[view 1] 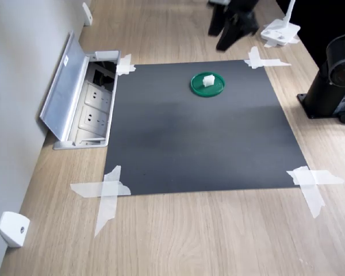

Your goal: Grasp a white terminal and put it on the green lid.

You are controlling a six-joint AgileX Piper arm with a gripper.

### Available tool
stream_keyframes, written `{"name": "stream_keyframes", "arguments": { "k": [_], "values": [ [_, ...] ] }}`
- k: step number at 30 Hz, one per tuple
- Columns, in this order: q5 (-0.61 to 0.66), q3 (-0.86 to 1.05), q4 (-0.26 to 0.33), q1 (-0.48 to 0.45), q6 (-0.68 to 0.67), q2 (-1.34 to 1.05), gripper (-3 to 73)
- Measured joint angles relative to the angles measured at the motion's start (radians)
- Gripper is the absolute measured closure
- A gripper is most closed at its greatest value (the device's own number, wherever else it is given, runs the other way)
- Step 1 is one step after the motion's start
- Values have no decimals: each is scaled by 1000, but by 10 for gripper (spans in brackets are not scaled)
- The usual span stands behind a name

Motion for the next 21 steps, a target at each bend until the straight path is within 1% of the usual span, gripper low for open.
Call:
{"name": "stream_keyframes", "arguments": {
  "k": [4,5,7,10,13,15,18,21],
  "values": [
    [5,0,72,0,0,-129,582],
    [4,2,90,0,1,-157,628],
    [-5,22,122,0,13,-209,675],
    [-23,66,140,0,38,-283,695],
    [-72,141,129,0,102,-365,700],
    [-121,202,108,0,162,-421,700],
    [-219,307,56,1,268,-523,700],
    [-307,413,-2,48,377,-622,700]
  ]
}}
